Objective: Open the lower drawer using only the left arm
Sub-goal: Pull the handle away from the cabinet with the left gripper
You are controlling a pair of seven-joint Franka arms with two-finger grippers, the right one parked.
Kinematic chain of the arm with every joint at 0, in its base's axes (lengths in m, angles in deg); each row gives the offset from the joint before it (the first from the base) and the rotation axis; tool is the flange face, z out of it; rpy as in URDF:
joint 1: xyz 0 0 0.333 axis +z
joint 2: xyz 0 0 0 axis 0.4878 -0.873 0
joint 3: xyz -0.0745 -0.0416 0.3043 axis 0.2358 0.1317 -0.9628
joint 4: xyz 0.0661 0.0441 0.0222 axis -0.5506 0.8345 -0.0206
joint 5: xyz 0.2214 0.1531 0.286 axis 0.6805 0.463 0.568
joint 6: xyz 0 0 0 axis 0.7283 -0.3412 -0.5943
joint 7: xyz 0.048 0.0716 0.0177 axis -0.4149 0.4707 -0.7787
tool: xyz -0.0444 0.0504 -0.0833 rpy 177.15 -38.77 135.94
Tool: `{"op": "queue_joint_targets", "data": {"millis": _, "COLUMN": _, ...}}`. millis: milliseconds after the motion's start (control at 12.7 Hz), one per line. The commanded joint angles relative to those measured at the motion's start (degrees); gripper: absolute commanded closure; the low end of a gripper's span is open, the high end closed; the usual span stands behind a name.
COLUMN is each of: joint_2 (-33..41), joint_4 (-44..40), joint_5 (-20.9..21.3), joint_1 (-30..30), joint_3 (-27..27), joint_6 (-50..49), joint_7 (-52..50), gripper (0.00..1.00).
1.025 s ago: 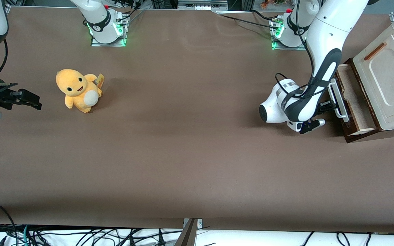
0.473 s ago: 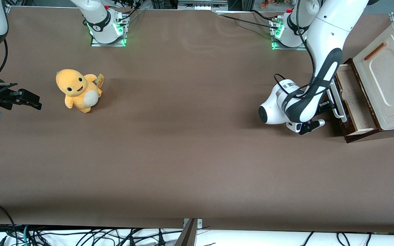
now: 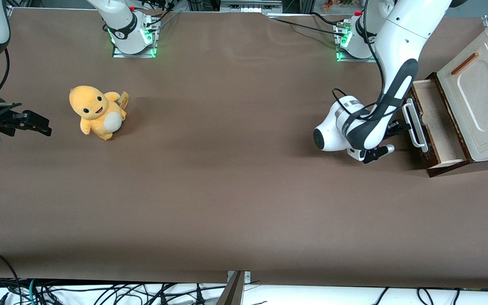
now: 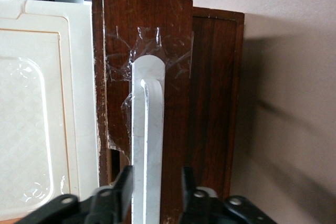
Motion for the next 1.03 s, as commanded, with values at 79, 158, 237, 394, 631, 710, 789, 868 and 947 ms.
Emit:
{"op": "queue_joint_targets", "data": {"millis": 79, "joint_2": -0.1, "joint_4": -0.9, "joint_5": -1.5, "joint_1": 0.0, "joint_3": 0.1, "joint_6": -1.2, "joint_7": -0.2, "gripper": 0.37}}
{"op": "queue_joint_targets", "data": {"millis": 158, "joint_2": 0.0, "joint_4": -0.9, "joint_5": -1.5, "joint_1": 0.0, "joint_3": 0.1, "joint_6": -1.1, "joint_7": 0.0, "gripper": 0.36}}
{"op": "queue_joint_targets", "data": {"millis": 237, "joint_2": 0.1, "joint_4": -1.1, "joint_5": -1.5, "joint_1": 0.0, "joint_3": 0.5, "joint_6": -1.2, "joint_7": 0.1, "gripper": 0.37}}
{"op": "queue_joint_targets", "data": {"millis": 394, "joint_2": 0.5, "joint_4": -3.6, "joint_5": -5.2, "joint_1": 0.7, "joint_3": 1.7, "joint_6": -1.2, "joint_7": 1.1, "gripper": 0.36}}
{"op": "queue_joint_targets", "data": {"millis": 631, "joint_2": 0.4, "joint_4": -10.3, "joint_5": -12.9, "joint_1": 0.4, "joint_3": 1.7, "joint_6": -1.0, "joint_7": 3.4, "gripper": 0.06}}
{"op": "queue_joint_targets", "data": {"millis": 710, "joint_2": 0.4, "joint_4": -11.5, "joint_5": -14.6, "joint_1": 0.3, "joint_3": 1.8, "joint_6": -0.9, "joint_7": 3.4, "gripper": 0.04}}
{"op": "queue_joint_targets", "data": {"millis": 789, "joint_2": 0.4, "joint_4": -12.4, "joint_5": -15.9, "joint_1": 0.1, "joint_3": 1.8, "joint_6": -0.9, "joint_7": 3.5, "gripper": 0.04}}
{"op": "queue_joint_targets", "data": {"millis": 868, "joint_2": 0.5, "joint_4": -13.6, "joint_5": -17.6, "joint_1": 0.0, "joint_3": 1.9, "joint_6": -0.9, "joint_7": 3.9, "gripper": 0.0}}
{"op": "queue_joint_targets", "data": {"millis": 947, "joint_2": 0.5, "joint_4": -15.2, "joint_5": -19.5, "joint_1": 0.0, "joint_3": 2.0, "joint_6": -0.9, "joint_7": 4.5, "gripper": 0.0}}
